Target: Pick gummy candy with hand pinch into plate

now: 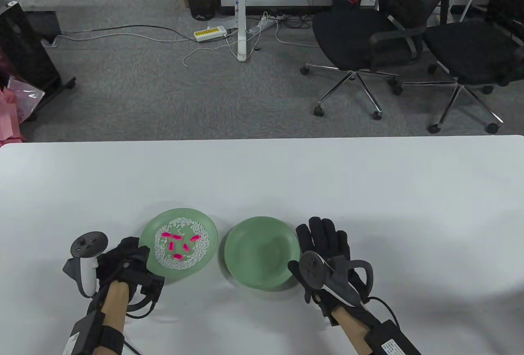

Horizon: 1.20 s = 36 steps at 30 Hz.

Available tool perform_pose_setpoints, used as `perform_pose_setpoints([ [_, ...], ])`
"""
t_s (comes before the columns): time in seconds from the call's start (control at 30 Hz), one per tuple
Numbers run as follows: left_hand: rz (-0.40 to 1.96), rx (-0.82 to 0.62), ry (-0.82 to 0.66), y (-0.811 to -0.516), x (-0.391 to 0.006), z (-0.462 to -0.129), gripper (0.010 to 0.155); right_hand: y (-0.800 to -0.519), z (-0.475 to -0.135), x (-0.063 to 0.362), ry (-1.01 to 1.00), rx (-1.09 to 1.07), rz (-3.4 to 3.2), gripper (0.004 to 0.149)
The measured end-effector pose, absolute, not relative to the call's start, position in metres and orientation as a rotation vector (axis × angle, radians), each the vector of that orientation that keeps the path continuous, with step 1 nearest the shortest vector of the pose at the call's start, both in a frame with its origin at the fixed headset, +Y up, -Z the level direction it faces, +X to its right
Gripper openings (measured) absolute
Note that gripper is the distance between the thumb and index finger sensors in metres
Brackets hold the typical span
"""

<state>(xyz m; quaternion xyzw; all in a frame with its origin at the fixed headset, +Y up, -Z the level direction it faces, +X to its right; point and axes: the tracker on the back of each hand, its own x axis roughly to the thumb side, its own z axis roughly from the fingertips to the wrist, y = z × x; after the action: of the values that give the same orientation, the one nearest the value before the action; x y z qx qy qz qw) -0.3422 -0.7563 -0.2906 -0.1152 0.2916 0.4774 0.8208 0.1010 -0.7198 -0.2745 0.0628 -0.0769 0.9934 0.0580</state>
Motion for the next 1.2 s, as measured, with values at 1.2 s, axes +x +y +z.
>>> perform_pose_setpoints([
  [1.2, 1.131, -0.24, 0.336, -0.733, -0.289, -0.258, 0.052, -0.691, -0.277, -0.039, -0.085, 0.539, 2.889, 0.054],
])
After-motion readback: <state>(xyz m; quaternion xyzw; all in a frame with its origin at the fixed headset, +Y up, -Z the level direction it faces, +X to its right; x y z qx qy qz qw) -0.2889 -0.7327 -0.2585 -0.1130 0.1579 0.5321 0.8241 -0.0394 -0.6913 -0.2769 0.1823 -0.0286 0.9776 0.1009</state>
